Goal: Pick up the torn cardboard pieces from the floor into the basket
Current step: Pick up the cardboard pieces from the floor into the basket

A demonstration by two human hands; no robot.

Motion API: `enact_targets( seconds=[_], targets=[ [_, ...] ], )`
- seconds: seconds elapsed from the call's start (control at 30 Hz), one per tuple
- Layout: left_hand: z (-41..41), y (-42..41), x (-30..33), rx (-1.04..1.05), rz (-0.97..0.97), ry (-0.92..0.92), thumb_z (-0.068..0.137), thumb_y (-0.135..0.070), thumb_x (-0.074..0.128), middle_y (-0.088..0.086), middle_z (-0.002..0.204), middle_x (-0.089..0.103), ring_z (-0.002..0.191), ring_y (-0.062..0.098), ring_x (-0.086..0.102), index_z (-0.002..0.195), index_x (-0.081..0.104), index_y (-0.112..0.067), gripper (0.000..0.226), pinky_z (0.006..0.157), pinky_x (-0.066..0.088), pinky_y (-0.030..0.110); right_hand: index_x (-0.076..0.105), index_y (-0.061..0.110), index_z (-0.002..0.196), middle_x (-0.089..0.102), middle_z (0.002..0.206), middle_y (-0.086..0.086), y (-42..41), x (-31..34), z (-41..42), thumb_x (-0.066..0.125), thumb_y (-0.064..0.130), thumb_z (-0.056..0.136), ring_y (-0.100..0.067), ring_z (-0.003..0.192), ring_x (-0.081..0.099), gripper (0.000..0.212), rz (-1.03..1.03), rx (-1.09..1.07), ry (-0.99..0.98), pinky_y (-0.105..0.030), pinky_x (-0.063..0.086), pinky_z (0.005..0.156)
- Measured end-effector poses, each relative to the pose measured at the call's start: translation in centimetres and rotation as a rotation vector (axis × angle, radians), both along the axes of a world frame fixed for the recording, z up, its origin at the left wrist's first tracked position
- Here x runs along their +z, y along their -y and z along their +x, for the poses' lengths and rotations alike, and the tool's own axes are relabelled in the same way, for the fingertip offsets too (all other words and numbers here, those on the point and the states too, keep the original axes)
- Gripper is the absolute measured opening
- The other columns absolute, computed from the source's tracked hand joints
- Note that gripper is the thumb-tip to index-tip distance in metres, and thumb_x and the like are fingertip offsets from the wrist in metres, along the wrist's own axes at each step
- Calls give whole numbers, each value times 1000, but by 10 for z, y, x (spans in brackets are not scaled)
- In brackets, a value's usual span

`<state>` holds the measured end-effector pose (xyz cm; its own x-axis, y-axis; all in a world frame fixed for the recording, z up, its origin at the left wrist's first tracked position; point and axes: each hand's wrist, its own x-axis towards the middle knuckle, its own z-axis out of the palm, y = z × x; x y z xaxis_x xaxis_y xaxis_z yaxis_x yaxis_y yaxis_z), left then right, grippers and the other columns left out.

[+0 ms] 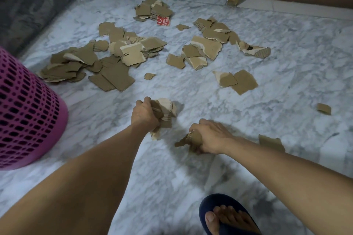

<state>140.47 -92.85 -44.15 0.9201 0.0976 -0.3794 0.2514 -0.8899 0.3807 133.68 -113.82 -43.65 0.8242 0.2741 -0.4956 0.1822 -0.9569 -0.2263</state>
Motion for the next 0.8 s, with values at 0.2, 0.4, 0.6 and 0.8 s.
enact_targets(
  seconds=[0.2,0.4,0.6,0.8],
  targets=[
    [-4,-4,6,40,-75,-30,72,-1,69,6,95,52,85,25,52,115,44,-14,52,68,49,34,58,20,87,55,97,-4,-11,4,5,70,13,72,-27,85,56,21,-61,-46,-15,-26,38,64],
    [5,-22,31,10,-106,-85,71,-8,75,10,108,59,99,26,58,115,44,-13,54,81,52,36,55,23,67,62,80,0,-15,31,21,78,33,64,-25,83,64,25,-17,-92,-93,-26,45,58],
    [30,-74,134,91,-208,7,67,-3,83,7,116,58,103,26,60,120,49,-12,64,78,59,40,62,13,109,68,99,-8,-53,128,90,87,29,65,-29,91,66,53,175,-144,19,-32,55,74],
    [25,-144,267,153,-259,124,72,3,78,2,92,56,72,18,61,97,55,-18,40,60,61,36,38,8,140,58,113,-13,-144,255,129,70,14,85,-27,94,61,63,376,-116,106,-33,52,74]
  ],
)
